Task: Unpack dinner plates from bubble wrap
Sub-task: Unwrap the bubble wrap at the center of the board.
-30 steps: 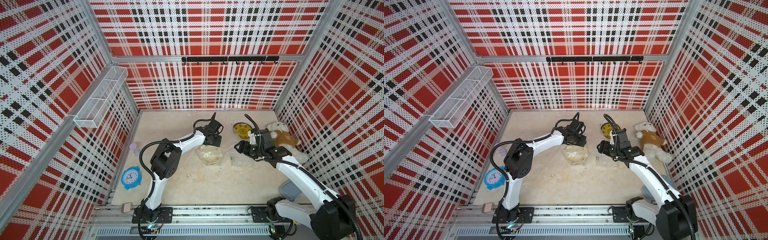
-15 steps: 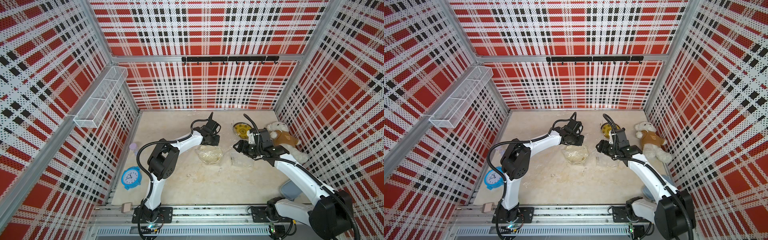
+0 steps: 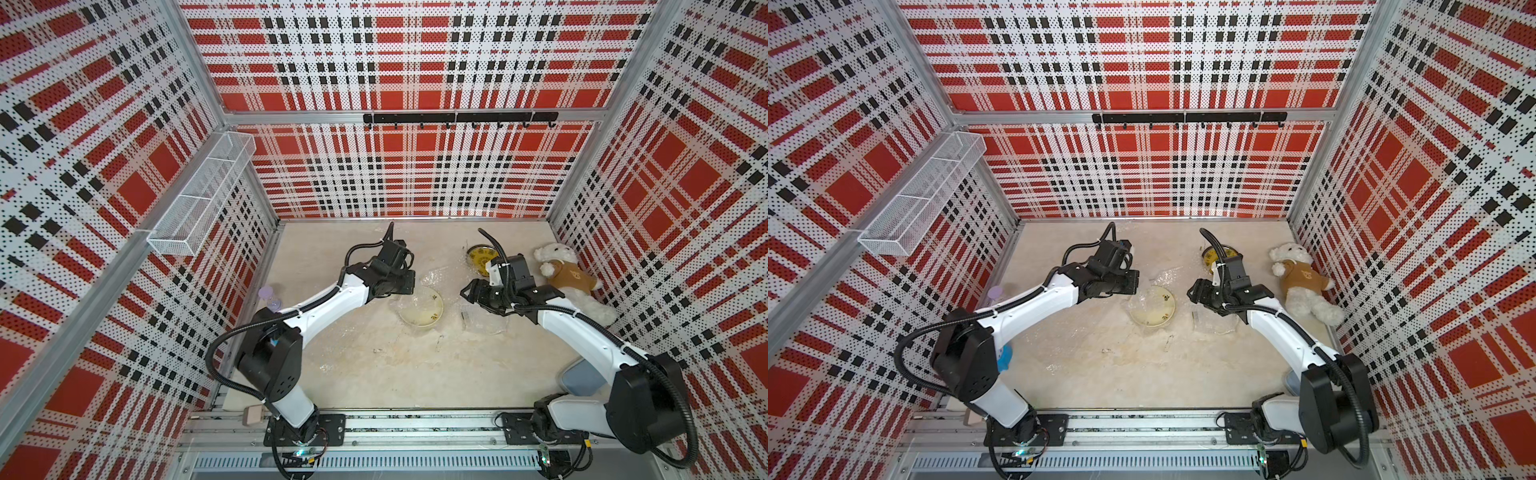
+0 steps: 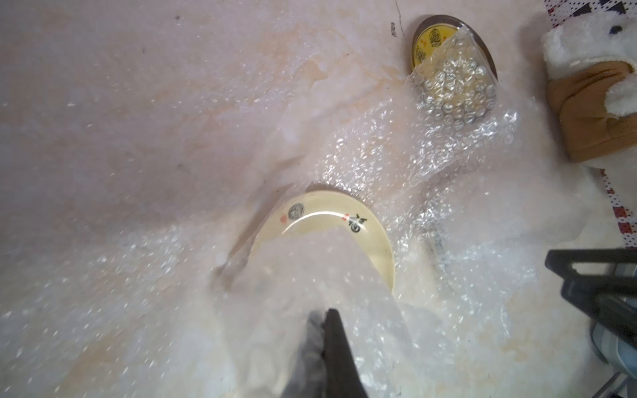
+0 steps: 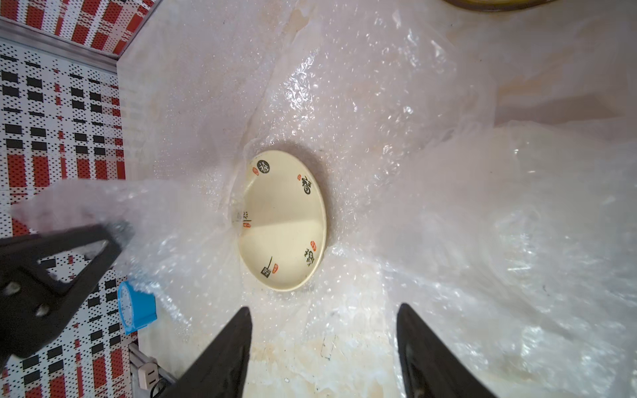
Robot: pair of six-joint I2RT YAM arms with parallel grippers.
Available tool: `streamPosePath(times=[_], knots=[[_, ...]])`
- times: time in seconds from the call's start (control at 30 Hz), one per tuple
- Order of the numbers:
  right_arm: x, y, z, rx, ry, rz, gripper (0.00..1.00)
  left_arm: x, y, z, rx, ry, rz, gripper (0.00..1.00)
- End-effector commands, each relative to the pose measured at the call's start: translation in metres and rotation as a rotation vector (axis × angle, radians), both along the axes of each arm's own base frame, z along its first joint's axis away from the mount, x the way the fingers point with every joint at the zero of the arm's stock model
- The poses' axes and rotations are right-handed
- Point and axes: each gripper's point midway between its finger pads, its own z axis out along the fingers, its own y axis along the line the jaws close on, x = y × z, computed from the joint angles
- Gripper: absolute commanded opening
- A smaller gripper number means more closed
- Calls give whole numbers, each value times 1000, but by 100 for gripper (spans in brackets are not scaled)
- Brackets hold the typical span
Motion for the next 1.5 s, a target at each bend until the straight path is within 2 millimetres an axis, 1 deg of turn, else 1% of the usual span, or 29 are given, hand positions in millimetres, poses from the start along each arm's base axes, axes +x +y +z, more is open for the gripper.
streamPosePath(times=[0.0, 0.13, 0.3, 0.33, 0.37, 0.47, 0.5, 0.57, 0.63, 0.7, 0.8, 0.83, 0.9, 1.0, 1.1, 1.17, 1.23, 1.33, 1.47], knots=[[18, 14, 22, 26, -82, 31, 68, -8, 35, 1, 25, -1, 97, 0], [23, 26, 23, 25, -88, 55, 68, -31, 69, -2, 51, 12, 164, 0], [30, 39, 25, 30, -94, 81, 68, -63, 101, -8, 56, 23, 247, 1], [32, 42, 23, 32, -89, 88, 68, -70, 106, -12, 53, 31, 262, 2], [33, 46, 23, 33, -90, 96, 68, -76, 111, -16, 49, 40, 281, 5], [37, 57, 21, 30, -88, 121, 68, -93, 125, -26, 48, 62, 331, 22], [38, 60, 19, 28, -85, 126, 68, -97, 131, -28, 46, 66, 356, 34], [40, 65, 14, 26, -78, 137, 68, -105, 139, -25, 37, 56, 389, 51], [42, 69, 9, 24, -73, 144, 68, -108, 149, -16, 23, 35, 427, 64], [42, 74, 3, 24, -63, 154, 68, -108, 155, -3, -6, 4, 453, 77], [41, 78, -4, 15, -52, 165, 68, -108, 164, 21, -33, -38, 481, 90], [40, 80, -7, 12, -49, 169, 68, -107, 164, 29, -36, -52, 478, 93], [38, 83, -13, 6, -38, 177, 68, -105, 164, 37, -36, -59, 466, 98], [34, 90, -20, 8, -27, 189, 68, -102, 154, 38, -31, -35, 417, 99], [29, 97, -25, 9, -18, 205, 68, -97, 138, 38, -28, -9, 340, 99], [26, 98, -28, 3, -13, 209, 68, -94, 124, 46, -8, -19, 271, 99], [25, 97, -28, 1, -15, 207, 68, -95, 111, 51, 58, -22, 189, 99], [24, 94, -29, -15, -21, 209, 68, -101, 93, 48, 213, -15, 66, 99], [26, 90, -29, -6, -19, 202, 68, -110, 80, 29, 386, 5, -40, 99]])
